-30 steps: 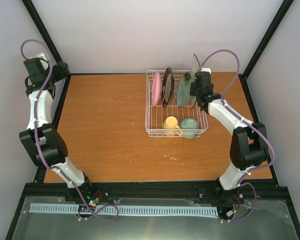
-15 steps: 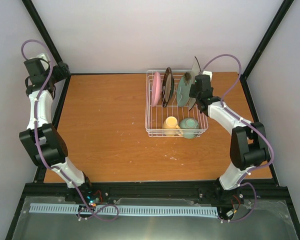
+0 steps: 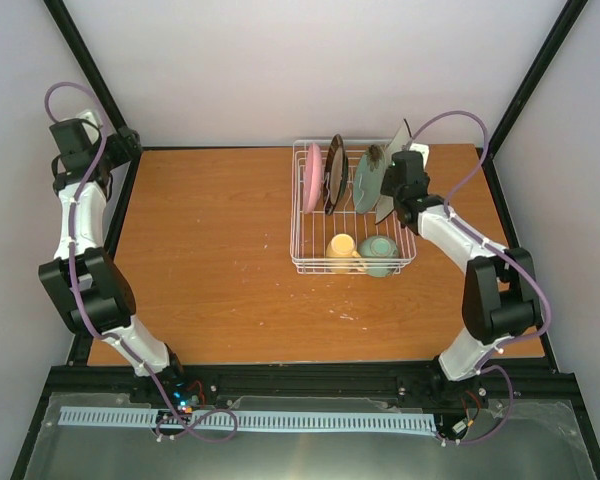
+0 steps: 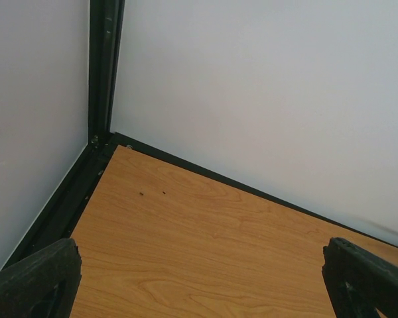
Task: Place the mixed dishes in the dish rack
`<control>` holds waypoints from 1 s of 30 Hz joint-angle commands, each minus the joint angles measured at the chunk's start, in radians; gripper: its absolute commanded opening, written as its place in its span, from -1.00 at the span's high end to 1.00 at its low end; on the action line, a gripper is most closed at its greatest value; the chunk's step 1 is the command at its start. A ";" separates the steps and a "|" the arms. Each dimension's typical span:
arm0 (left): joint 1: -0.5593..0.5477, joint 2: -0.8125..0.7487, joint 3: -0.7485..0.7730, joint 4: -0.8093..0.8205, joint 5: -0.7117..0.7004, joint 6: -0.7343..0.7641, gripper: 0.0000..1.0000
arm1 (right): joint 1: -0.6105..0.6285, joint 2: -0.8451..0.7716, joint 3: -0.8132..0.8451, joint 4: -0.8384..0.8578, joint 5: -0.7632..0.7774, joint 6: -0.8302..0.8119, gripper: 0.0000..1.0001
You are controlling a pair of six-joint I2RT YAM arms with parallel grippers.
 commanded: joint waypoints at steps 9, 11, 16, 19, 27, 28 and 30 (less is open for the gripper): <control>0.003 -0.093 -0.053 0.084 0.096 -0.062 -0.99 | 0.003 -0.277 -0.043 0.087 0.082 -0.051 -0.21; 0.002 -0.105 -0.060 0.087 0.105 -0.066 -0.99 | 0.004 -0.269 -0.005 0.050 0.064 -0.065 -0.23; 0.000 -0.138 -0.093 0.096 0.136 -0.076 -1.00 | 0.003 -0.233 0.053 -0.075 0.010 -0.027 -0.25; -0.012 -0.161 -0.121 0.106 0.151 -0.073 -1.00 | 0.002 -0.225 0.057 -0.139 0.028 0.017 -0.25; -0.107 -0.210 -0.147 0.089 0.105 -0.056 -0.99 | 0.001 -0.357 -0.056 -0.124 0.076 -0.011 -0.25; -0.113 -0.225 -0.164 0.096 0.104 -0.062 -1.00 | -0.004 -0.383 -0.079 -0.105 0.084 -0.017 -0.25; -0.124 -0.260 -0.205 0.111 0.095 -0.074 -0.99 | -0.021 -0.425 -0.113 -0.085 0.076 -0.017 -0.25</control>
